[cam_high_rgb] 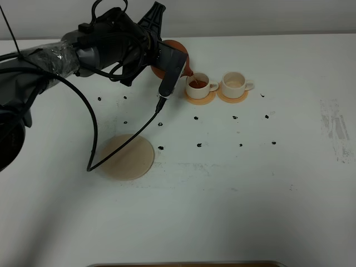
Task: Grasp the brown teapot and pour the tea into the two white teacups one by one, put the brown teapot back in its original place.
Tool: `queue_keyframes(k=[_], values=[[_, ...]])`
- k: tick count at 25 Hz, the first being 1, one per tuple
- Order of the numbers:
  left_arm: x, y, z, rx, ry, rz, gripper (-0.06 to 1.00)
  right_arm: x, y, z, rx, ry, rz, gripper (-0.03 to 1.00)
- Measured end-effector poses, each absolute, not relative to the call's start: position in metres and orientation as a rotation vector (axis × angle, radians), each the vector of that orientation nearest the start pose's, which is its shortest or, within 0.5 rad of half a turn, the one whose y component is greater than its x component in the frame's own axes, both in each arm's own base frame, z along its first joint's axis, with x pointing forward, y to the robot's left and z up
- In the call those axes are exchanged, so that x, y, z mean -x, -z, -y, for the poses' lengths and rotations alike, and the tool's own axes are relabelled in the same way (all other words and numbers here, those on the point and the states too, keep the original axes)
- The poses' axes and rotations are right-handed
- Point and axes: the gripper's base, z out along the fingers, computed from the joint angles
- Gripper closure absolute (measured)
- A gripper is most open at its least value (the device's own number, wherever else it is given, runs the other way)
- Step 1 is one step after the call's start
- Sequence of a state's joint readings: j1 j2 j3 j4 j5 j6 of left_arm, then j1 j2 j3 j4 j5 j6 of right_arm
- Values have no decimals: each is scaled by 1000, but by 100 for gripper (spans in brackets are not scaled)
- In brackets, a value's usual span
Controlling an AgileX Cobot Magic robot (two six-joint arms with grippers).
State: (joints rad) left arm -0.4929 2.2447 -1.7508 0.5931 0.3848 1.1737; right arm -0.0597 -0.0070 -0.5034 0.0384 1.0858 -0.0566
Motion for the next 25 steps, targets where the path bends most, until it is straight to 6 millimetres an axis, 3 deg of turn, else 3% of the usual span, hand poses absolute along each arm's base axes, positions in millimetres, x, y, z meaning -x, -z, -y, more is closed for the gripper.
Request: queue_keyframes(k=[25], values=[[-461,-183,226,-2155,-884,-1110,82,7,-276,-4,-1,26,-2058,49]])
